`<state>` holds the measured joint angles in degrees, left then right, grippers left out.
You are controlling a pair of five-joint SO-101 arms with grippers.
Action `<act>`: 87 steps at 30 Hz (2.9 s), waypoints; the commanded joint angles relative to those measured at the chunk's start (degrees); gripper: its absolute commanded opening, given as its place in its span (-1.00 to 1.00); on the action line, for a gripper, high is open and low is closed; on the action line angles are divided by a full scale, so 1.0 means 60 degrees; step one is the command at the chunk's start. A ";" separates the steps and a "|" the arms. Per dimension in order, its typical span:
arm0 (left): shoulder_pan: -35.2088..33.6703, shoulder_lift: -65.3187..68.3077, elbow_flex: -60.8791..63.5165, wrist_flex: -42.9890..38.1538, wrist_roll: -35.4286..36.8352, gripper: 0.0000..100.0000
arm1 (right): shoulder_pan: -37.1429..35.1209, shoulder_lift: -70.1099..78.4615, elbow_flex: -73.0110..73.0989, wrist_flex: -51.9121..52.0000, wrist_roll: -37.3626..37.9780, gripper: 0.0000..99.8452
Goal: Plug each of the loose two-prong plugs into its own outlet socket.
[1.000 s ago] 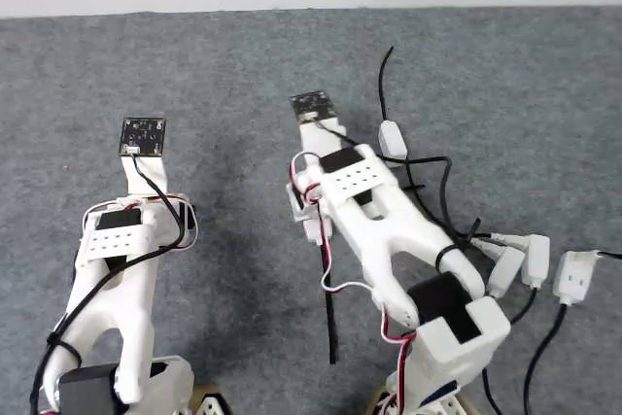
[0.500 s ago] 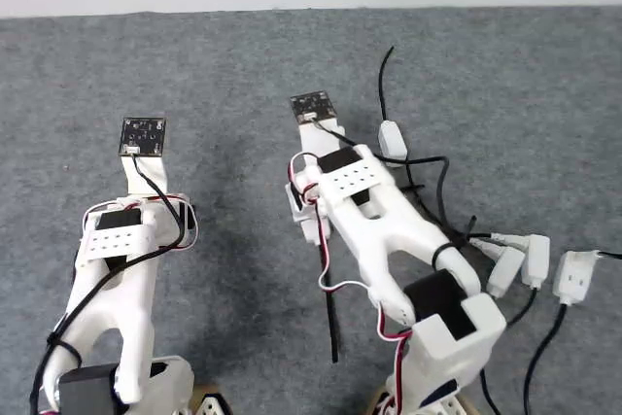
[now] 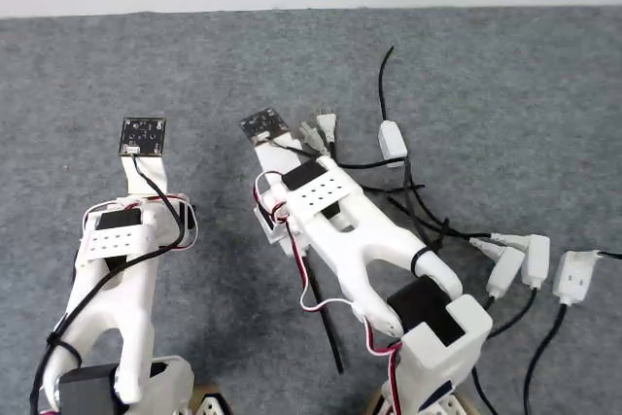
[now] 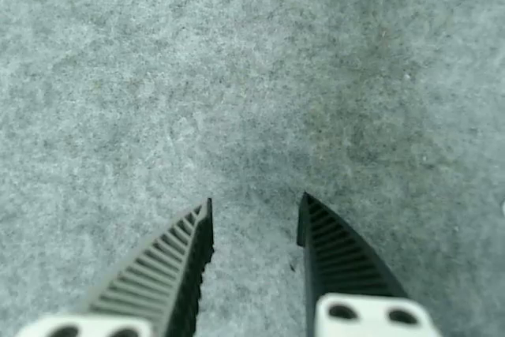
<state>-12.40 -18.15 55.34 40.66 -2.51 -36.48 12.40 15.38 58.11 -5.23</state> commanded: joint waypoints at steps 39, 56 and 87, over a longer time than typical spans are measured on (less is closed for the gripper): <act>-0.0088 -0.0029 -0.0037 -0.0190 -0.0088 -0.66 | 0.1795 -0.0872 0.0147 -0.0125 0.1026 -0.85; -0.0088 -0.0044 -0.0037 -0.0161 -0.0601 -0.66 | 0.1985 0.0652 -0.3546 0.2777 0.0982 -0.52; -0.0088 -0.0044 -0.0037 -0.0190 -0.0601 -0.66 | 0.1018 0.0564 -0.1509 0.1663 0.0996 -0.98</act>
<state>-12.57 -18.15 55.34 40.66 -5.58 -29.27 18.20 5.89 69.89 0.22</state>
